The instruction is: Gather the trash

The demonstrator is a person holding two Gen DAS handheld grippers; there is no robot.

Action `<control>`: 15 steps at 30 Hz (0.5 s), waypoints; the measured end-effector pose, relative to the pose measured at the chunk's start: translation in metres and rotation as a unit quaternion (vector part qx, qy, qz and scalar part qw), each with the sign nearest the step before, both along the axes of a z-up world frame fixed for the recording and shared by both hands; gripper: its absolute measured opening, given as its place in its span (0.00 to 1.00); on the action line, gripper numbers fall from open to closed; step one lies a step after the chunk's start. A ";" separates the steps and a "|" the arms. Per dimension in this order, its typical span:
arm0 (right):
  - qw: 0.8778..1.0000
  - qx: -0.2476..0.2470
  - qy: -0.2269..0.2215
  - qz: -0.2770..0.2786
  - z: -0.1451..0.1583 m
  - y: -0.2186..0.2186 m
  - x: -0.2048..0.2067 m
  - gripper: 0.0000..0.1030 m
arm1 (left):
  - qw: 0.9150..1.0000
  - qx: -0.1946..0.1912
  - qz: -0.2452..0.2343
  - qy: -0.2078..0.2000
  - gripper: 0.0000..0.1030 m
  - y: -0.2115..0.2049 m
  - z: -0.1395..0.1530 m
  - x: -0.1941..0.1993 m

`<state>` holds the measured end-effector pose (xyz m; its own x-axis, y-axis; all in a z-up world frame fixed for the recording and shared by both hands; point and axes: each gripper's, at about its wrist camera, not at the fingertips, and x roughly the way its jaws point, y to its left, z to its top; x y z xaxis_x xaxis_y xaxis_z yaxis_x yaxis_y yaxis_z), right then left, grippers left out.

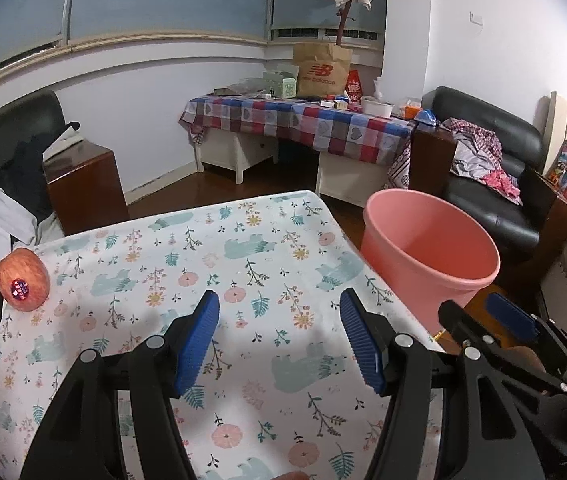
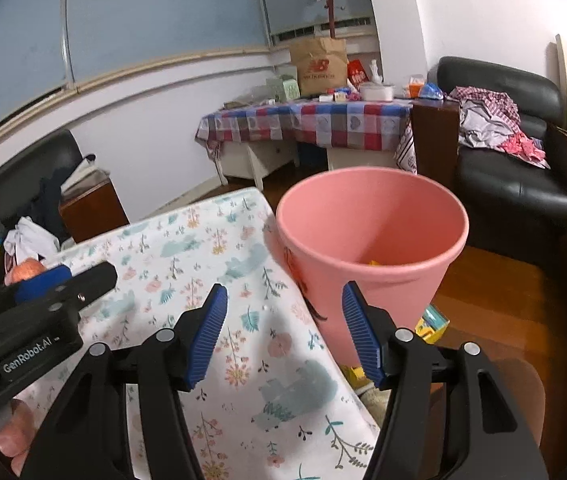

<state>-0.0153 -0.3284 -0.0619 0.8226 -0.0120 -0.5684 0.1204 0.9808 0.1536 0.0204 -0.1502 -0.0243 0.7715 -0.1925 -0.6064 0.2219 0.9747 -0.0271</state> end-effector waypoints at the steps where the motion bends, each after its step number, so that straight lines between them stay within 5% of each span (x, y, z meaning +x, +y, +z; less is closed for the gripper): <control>1: 1.000 -0.004 0.001 0.001 -0.001 0.002 0.000 0.59 | 1.000 -0.001 -0.001 0.003 0.60 0.000 -0.001 0.000; 15: 0.999 -0.024 -0.038 -0.010 0.007 0.007 -0.013 0.59 | 1.000 -0.004 -0.010 0.005 0.59 -0.002 -0.006 -0.006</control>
<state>-0.0279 -0.3210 -0.0544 0.8629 -0.0549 -0.5023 0.1306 0.9845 0.1167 0.0145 -0.1524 -0.0300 0.7616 -0.2131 -0.6120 0.2414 0.9697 -0.0372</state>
